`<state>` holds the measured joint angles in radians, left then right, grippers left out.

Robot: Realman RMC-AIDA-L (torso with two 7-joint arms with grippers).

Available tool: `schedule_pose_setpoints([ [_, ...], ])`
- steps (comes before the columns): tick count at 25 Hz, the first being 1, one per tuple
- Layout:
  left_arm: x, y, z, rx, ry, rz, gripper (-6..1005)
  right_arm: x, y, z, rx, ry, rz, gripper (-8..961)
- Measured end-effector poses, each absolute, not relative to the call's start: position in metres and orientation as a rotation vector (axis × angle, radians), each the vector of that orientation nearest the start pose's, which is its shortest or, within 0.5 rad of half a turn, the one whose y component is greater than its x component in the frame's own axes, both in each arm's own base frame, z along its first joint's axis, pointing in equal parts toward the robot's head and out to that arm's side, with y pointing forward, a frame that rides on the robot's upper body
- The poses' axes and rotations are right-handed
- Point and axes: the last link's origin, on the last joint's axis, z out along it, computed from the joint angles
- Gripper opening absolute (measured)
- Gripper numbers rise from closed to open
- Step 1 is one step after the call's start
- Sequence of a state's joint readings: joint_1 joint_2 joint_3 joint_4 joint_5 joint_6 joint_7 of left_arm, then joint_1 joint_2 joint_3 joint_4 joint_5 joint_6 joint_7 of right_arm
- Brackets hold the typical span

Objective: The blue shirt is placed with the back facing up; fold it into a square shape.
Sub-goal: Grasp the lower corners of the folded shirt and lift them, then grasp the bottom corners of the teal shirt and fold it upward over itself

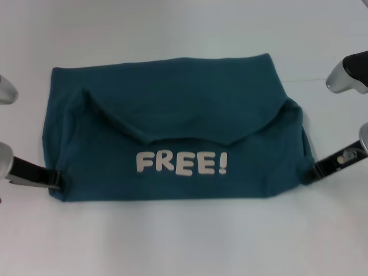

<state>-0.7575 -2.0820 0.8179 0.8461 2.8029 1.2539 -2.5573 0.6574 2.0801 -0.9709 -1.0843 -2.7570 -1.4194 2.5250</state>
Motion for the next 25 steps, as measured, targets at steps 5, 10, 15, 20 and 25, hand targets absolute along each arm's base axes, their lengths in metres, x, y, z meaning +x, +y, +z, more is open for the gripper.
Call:
schedule_pose_setpoints([
  [5,-0.27,0.388,0.037,-2.212,-1.522,0.238,54,0.246,0.361,0.041,-2.431,1.297,-0.491,62],
  [10,-0.272,0.364,0.045,-2.3,-1.6,0.327,54,0.239,0.332,0.037,-2.613,1.344,-0.567,63],
  [15,-0.279,0.338,0.051,-2.351,-1.689,0.434,54,0.236,0.311,0.038,-2.735,1.391,-0.559,62],
  [20,-0.285,0.309,0.058,-2.377,-1.788,0.498,53,0.245,0.3,0.044,-2.713,1.424,-0.585,60],
  [25,-0.284,0.293,0.065,-2.396,-1.843,0.513,53,0.253,0.293,0.045,-2.716,1.464,-0.57,59],
])
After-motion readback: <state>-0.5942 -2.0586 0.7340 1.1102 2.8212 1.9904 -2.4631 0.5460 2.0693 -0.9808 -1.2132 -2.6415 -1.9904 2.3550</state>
